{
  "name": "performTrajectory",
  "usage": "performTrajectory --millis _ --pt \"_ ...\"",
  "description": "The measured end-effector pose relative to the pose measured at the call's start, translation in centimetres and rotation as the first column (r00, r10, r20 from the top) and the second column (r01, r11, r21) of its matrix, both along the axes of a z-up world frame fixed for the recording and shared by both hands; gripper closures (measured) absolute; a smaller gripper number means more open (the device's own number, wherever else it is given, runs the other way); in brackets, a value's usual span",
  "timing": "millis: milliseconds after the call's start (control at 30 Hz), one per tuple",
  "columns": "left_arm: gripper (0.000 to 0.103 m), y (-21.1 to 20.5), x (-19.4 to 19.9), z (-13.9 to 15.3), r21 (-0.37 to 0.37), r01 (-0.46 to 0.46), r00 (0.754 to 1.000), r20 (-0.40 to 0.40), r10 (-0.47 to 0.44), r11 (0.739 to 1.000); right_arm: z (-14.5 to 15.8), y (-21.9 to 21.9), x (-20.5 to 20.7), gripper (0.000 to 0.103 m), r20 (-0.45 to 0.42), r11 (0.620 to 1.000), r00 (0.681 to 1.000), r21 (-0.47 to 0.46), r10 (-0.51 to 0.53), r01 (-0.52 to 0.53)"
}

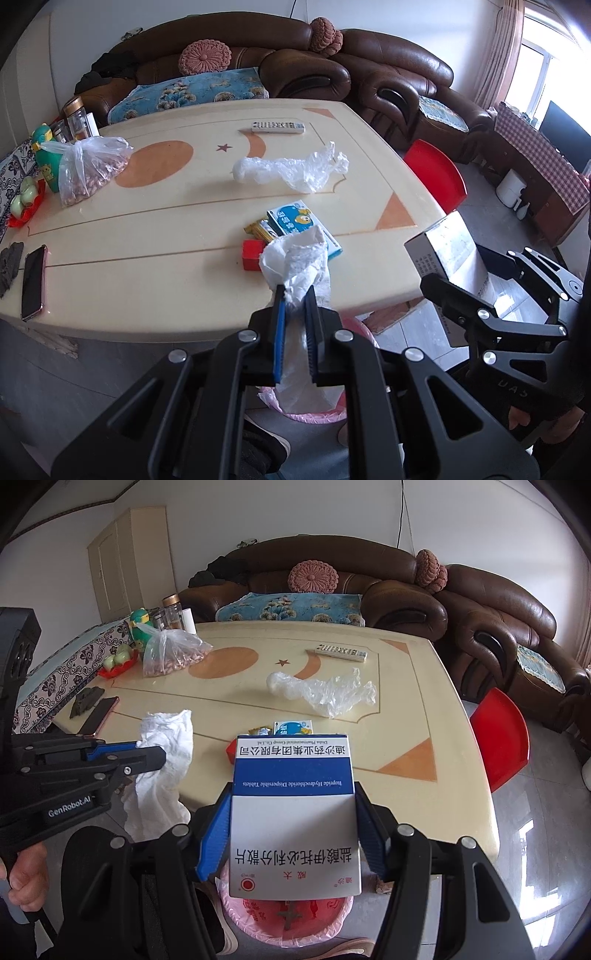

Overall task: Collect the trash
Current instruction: 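Carry the tissue with the left tool while the right tool carries the medicine box over the pink bin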

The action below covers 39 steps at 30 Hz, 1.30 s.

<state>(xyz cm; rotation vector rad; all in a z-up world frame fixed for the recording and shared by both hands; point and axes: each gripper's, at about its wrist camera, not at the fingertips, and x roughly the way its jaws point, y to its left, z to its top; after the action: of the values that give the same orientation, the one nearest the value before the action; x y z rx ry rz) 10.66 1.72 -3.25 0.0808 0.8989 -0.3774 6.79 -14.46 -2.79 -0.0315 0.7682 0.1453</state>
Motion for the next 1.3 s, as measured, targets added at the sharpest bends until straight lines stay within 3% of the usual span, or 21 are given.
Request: performTrajectory --millis 233,567,967,1300 --pt "0.092 -0.8 -1.1 -1.5 0.007 0.024 1.000 -0.016 -0.024 1.000 -1.1 0.0 -1.2 0.043 -0.012 1.000 1.000 -0.004 -0.005 0.005" --pt "0.092 -1.6 -1.5 -5.9 0.025 0.040 0.995 -0.088 -0.038 0.999 -5.5 -0.2 -2.1 0.043 -0.083 1.000 0.996 -0.011 -0.022 0.022" --pt "0.092 -3.4 -0.7 -14.7 0.014 0.068 0.967 -0.248 -0.063 0.998 -13.9 -1.0 -1.6 0.043 -0.232 0.999 0.972 0.012 -0.046 0.051" --pt "0.092 -4.0 1.1 -20.2 0.024 0.057 0.938 -0.344 -0.045 0.998 -19.9 -1.8 0.3 0.043 -0.329 0.997 0.943 0.031 -0.056 0.070"
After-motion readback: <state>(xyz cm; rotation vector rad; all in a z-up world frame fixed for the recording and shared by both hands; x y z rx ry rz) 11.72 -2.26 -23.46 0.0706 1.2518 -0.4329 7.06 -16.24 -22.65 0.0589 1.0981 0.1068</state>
